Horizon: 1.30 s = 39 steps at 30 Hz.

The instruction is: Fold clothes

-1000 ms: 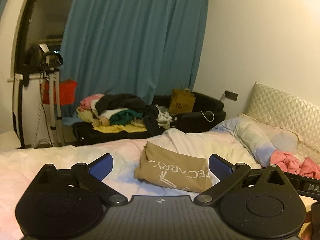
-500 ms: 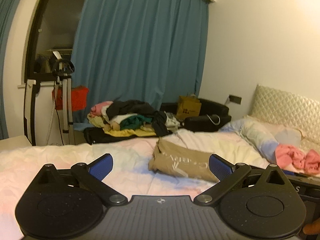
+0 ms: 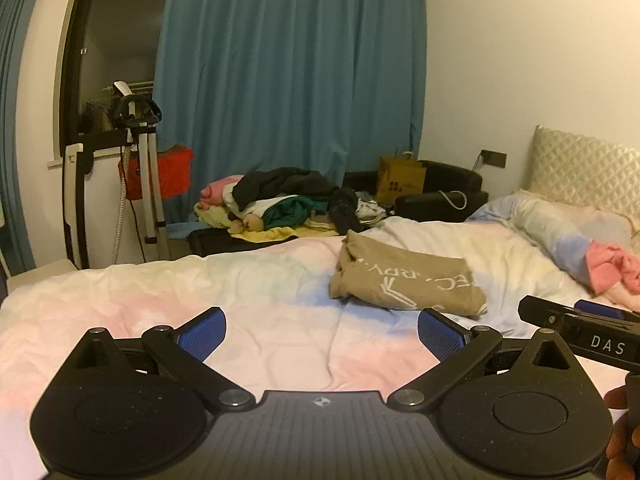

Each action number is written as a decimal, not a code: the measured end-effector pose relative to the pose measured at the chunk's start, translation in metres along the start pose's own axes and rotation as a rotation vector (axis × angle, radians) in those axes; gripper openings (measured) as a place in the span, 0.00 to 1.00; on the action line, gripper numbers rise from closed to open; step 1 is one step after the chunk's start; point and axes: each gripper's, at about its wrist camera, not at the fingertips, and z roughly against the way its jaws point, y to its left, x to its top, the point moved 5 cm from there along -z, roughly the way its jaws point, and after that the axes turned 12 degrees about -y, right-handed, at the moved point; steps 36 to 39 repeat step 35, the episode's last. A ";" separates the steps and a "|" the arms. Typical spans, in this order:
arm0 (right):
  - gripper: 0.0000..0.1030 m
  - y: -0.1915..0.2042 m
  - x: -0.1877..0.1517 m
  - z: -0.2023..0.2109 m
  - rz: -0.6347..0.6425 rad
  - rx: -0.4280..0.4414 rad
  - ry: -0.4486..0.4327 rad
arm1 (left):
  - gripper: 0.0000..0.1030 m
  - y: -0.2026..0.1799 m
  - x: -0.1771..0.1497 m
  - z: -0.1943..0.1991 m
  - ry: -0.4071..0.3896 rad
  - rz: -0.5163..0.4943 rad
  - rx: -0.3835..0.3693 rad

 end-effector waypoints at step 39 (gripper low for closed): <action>1.00 0.017 -0.018 -0.003 0.095 -0.040 0.028 | 1.00 0.004 -0.011 0.013 -0.023 0.047 0.020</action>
